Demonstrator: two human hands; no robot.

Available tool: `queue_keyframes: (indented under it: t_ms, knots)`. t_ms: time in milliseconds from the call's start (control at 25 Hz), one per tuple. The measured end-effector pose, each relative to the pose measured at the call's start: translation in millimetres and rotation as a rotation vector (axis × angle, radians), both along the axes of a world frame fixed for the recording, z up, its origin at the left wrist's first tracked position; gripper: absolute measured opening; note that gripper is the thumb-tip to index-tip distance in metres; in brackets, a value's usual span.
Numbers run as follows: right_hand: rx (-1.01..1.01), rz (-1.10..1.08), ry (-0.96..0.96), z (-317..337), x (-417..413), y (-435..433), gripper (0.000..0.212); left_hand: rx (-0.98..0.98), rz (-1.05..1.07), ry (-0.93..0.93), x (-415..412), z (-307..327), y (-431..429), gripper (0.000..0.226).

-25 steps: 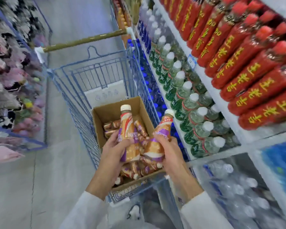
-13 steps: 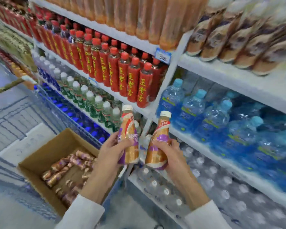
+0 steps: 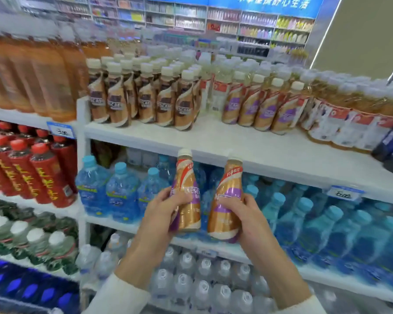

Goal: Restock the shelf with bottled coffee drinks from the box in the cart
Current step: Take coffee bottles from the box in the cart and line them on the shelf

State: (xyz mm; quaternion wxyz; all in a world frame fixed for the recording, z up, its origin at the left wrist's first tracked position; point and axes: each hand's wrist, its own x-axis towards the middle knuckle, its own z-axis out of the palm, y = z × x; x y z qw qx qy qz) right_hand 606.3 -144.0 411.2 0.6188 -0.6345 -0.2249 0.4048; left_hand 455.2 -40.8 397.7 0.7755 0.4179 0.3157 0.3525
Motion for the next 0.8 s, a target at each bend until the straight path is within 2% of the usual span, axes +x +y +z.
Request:
queue_keyframes:
  t_ms: [80, 360, 520, 600, 800]
  knots:
    - [0.006, -0.025, -0.051, 17, 45, -10, 0.06, 0.009, -0.04, -0.005, 48, 15, -8, 0.035]
    - [0.143, -0.076, -0.114, 71, 153, -12, 0.068, 0.191, -0.063, 0.039, 168, 65, -14, 0.07]
    - [0.205, -0.1, -0.207, 81, 192, 5, 0.051, 0.359, -0.023, 0.025, 213, 84, 8, 0.076]
    - [0.228, -0.123, -0.256, 81, 205, 18, 0.048, 0.426, -0.03, 0.014, 232, 87, 25, 0.074]
    - [0.29, -0.089, -0.326, 61, 217, 36, 0.049, 0.626, -0.025, 0.118, 249, 76, 57, 0.054]
